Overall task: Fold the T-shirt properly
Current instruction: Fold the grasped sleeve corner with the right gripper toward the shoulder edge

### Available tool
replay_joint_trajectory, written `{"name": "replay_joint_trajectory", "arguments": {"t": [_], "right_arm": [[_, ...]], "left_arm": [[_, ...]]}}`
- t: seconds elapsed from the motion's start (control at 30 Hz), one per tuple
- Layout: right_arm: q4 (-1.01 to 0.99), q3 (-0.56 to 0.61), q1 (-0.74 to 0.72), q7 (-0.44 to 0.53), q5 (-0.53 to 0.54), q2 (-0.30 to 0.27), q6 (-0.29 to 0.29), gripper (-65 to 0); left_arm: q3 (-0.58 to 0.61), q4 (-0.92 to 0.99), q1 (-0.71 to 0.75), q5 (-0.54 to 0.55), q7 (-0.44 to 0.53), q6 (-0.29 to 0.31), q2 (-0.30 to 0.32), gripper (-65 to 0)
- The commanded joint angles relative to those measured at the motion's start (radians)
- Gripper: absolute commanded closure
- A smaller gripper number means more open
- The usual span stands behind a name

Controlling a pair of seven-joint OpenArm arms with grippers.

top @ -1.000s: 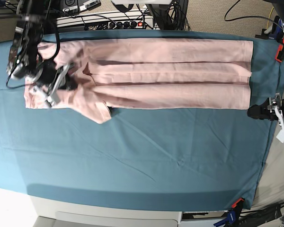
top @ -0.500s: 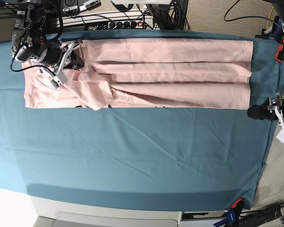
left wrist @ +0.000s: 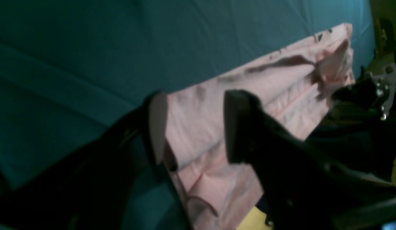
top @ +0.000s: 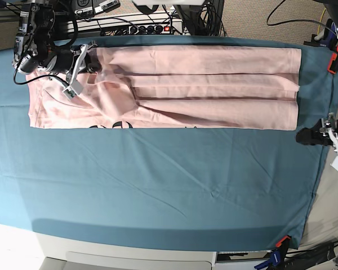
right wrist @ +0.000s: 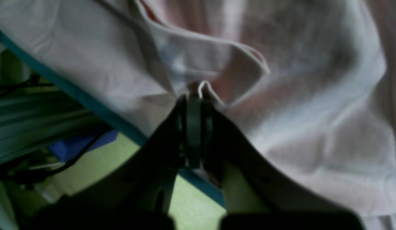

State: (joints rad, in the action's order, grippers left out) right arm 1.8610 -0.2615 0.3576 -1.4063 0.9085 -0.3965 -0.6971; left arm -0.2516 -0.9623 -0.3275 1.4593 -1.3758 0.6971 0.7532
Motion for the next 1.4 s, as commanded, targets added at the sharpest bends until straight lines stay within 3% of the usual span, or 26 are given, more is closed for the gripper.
{"name": "replay_joint_trajectory", "arguments": {"t": [0.0, 0.17, 0.43, 0.87, 1.13, 1.37], "right_arm": [[0.018, -0.008, -0.003, 0.010, 0.038, -0.016, -0.001, 0.0], [0.018, -0.008, -0.003, 0.010, 0.095, -0.016, -0.001, -2.4], [0.018, -0.008, -0.003, 0.010, 0.152, -0.016, -0.001, -2.4], [0.018, 0.079, -0.003, 0.010, 0.405, -0.019, -0.001, -2.4], [0.018, 0.147, -0.003, 0.010, 0.395, -0.019, -0.001, -2.4], [0.018, 0.135, -0.009, 0.010, 0.147, -0.019, -0.001, -2.6]], "left_arm": [[-0.034, -0.013, -0.025, 0.024, 0.015, 0.001, 0.032, -29.8], [-0.123, -0.013, -0.058, 0.024, 0.016, 0.001, 0.099, -29.8], [-0.139, -0.013, -0.072, 0.024, 0.024, 0.001, 0.209, -29.8], [-0.139, -0.013, -0.072, 0.024, 0.023, 0.001, 0.217, -29.8], [-0.139, -0.013, -0.072, 0.024, 0.023, 0.001, 0.217, -29.8], [-0.139, -0.013, -0.072, 0.024, 0.023, 0.001, 0.217, -29.8]]}}
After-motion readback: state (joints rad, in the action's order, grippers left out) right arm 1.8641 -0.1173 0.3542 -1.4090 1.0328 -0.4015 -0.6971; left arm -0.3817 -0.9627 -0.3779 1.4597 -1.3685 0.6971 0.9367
